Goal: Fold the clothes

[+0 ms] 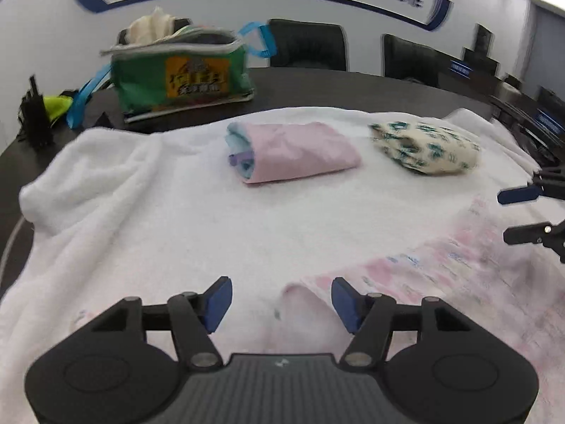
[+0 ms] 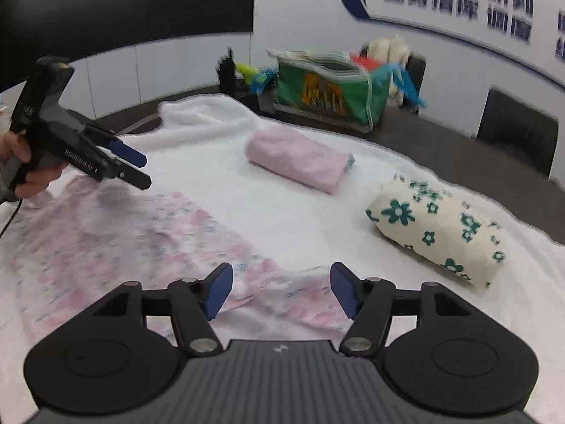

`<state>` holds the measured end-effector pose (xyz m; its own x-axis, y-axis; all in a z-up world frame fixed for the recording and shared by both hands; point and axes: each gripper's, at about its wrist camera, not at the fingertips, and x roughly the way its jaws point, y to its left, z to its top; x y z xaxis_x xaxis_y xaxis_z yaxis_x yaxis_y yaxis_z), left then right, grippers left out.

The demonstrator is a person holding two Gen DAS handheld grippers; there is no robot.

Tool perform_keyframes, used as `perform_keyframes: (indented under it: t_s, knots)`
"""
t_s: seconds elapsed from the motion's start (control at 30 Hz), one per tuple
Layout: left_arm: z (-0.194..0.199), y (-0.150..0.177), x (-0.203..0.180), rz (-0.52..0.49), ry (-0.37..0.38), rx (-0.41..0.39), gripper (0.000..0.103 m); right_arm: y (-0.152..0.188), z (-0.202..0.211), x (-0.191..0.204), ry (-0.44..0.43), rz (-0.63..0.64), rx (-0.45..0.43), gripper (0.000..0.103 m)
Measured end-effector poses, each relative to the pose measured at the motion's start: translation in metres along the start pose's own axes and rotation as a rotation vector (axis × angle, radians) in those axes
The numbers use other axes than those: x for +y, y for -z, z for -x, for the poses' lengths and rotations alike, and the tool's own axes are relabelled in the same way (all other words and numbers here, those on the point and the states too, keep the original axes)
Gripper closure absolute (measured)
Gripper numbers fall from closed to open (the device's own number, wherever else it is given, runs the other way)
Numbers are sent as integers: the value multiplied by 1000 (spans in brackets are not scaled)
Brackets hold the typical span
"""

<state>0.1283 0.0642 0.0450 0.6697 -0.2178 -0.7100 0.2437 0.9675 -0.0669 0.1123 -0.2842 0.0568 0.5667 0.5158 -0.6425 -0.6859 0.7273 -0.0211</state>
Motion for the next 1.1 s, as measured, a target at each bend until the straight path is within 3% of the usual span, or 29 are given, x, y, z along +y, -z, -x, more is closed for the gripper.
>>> perform_keyframes:
  t_s: [0.1, 0.13, 0.17, 0.2, 0.23, 0.27, 0.3, 0.33, 0.4, 0.5, 0.6, 0.67, 0.73, 0.8, 0.9, 0.93, 1.0, 1.1]
  knots:
    - [-13, 2, 2, 12, 49, -3, 45, -5, -35, -25, -2, -26, 68, 41]
    - [-16, 2, 1, 0, 65, 5, 54, -3, -42, -31, -5, -26, 87, 41]
    - [-18, 3, -1, -20, 78, 22, 81, -2, -50, -36, -9, -27, 106, 41]
    - [-21, 5, -4, -47, 86, 44, 96, 1, -55, -40, -22, -31, 123, 41]
    - [-22, 6, -7, -71, 90, 58, 101, 4, -59, -43, -38, -35, 140, 50]
    - [-20, 8, -7, -79, 83, 43, 102, 7, -62, -43, -64, -32, 158, 73]
    - [-15, 8, -7, -74, 82, 28, 102, 9, -60, -39, -80, -7, 154, 81]
    - [-11, 8, -7, -68, 80, 12, 103, 10, -56, -34, -85, 29, 139, 100]
    - [4, 6, -6, -52, 85, -32, 103, 11, -44, -25, -82, 66, 108, 100]
    - [45, 13, -20, -116, 72, -148, 103, 10, -7, -12, -39, 98, -14, 101]
    - [94, 39, -42, -192, 53, -240, 103, 14, 40, 10, 11, 152, -125, 101]
    - [124, 69, -60, -236, 28, -288, 103, 29, 74, 42, 47, 217, -154, 101]
    - [141, 105, -78, -248, 28, -287, 102, 51, 96, 73, 56, 271, -134, 101]
    - [147, 140, -92, -264, 34, -254, 96, 74, 101, 95, 59, 278, -44, 99]
    - [159, 164, -90, -257, 116, -229, 91, 104, 105, 112, 62, 271, 65, 87]
    - [165, 166, -86, -238, 128, -234, 86, 112, 107, 116, 60, 264, 87, 78]
    - [177, 164, -79, -212, 129, -269, 80, 116, 123, 117, 30, 211, 32, 62]
    - [193, 162, -74, -192, 127, -315, 72, 109, 143, 121, 23, 201, -61, 60]
